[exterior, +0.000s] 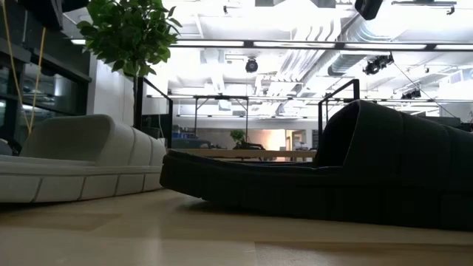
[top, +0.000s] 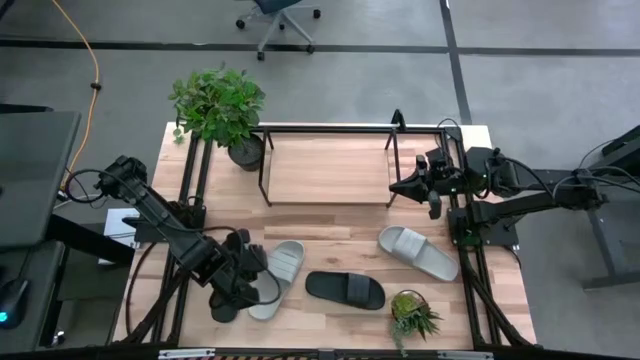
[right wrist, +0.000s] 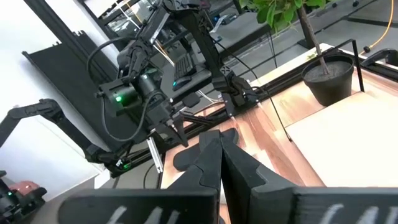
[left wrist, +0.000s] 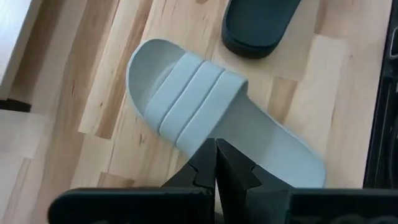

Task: Pick and place slides into the shelf
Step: Put the left gray slipper on the shelf

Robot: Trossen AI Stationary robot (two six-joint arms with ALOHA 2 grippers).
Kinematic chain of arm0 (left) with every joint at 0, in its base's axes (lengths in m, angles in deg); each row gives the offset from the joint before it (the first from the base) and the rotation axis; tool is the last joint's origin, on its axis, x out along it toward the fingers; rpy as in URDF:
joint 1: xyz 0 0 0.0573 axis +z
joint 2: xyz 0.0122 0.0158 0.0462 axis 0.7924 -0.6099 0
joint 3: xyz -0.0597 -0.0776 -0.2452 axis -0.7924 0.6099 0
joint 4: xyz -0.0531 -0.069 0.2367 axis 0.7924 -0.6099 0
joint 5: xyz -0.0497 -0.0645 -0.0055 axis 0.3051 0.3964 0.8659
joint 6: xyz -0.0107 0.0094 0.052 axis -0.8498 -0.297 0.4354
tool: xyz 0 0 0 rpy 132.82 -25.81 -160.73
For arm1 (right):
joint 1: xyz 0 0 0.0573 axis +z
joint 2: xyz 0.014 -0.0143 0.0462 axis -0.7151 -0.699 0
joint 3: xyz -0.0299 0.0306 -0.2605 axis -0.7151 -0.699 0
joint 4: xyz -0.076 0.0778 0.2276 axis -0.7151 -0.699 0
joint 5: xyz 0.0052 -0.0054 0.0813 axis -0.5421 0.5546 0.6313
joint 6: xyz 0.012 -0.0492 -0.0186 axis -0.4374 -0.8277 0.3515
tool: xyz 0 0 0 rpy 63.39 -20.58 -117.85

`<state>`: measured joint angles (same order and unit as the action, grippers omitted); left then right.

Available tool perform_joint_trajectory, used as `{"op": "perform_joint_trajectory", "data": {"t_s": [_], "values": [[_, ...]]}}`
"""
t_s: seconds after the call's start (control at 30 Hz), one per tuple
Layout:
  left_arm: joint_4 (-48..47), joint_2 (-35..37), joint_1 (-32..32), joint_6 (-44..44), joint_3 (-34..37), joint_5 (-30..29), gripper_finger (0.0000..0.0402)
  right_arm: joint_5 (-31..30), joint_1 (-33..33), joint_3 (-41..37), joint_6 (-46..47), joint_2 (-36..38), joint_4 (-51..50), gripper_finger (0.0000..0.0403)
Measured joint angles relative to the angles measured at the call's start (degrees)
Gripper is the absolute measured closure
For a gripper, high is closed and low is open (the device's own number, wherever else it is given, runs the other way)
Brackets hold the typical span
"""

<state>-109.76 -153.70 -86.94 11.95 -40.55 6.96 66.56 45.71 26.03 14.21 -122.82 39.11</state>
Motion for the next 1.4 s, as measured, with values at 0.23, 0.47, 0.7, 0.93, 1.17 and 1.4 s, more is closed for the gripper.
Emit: {"op": "perform_joint_trajectory", "data": {"t_s": [0.23, 0.47, 0.7, 0.93, 1.17, 1.4], "values": [[2.9, -1.6, 0.0, 0.1, -0.1, -0.5, 0.0399, 0.0, 0.0, 0.0, -0.3, 0.0, 0.2, 0.0402], [4.1, -5.4, 0.0, 4.2, 0.0, -1.0, 0.0398, -0.2, 0.0, 0.0, -0.4, -0.1, 0.3, 0.0402], [5.0, -8.3, 0.0, 4.4, 0.0, 0.4, 0.0392, 0.0, 0.0, 0.0, -0.4, -0.3, 0.1, 0.0402], [9.1, -8.6, 0.0, 5.9, 0.0, -0.2, 0.0327, 0.0, 0.0, 0.0, -0.5, -0.3, -0.5, 0.0402], [8.8, -8.6, 0.0, 5.9, 0.0, 2.0, 0.0266, -0.2, 0.0, 0.0, -0.5, -0.3, -0.7, 0.0402], [5.8, -8.6, 0.0, 2.8, -0.9, 4.1, 0.0281, -2.6, 0.0, 0.0, -0.1, -0.3, -0.7, 0.0402]]}}
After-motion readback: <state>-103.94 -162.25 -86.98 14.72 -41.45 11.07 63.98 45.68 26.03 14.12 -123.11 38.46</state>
